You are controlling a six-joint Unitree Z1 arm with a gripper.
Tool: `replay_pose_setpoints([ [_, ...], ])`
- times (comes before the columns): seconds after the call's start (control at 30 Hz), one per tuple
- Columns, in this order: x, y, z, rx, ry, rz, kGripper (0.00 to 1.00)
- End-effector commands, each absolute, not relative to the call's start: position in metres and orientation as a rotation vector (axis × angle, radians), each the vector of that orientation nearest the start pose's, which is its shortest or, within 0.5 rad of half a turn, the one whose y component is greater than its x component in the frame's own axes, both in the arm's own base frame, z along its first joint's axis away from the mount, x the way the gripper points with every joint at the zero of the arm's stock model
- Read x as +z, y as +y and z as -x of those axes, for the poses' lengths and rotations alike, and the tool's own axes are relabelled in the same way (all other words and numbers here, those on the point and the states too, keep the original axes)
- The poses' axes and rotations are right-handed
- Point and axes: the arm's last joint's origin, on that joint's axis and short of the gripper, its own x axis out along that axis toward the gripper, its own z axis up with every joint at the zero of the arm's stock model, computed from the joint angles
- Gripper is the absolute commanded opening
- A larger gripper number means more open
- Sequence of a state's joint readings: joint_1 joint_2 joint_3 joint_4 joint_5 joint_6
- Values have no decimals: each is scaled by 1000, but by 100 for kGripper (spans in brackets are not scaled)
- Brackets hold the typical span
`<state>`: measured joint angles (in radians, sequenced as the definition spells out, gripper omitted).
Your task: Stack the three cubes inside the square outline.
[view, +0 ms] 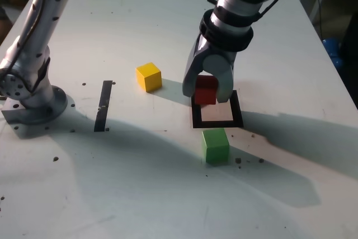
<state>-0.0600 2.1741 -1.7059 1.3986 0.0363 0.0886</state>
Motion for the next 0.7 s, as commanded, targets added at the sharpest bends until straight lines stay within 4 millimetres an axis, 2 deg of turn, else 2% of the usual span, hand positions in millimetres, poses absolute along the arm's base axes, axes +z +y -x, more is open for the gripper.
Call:
replay_pose_setpoints([
  [0.0, 227, -23, -386, -104, 1866, -149, 35],
  [0.27, 219, -27, -393, -117, 1874, -147, 35],
  [0.33, 217, -27, -394, -118, 1876, -149, 39],
  [0.37, 216, -27, -394, -119, 1878, -150, 45],
  [0.53, 212, -27, -396, -125, 1879, -158, 91],
  [0.6, 212, -27, -396, -125, 1878, -159, 98],
  [0.67, 212, -27, -396, -125, 1876, -161, 99],
])
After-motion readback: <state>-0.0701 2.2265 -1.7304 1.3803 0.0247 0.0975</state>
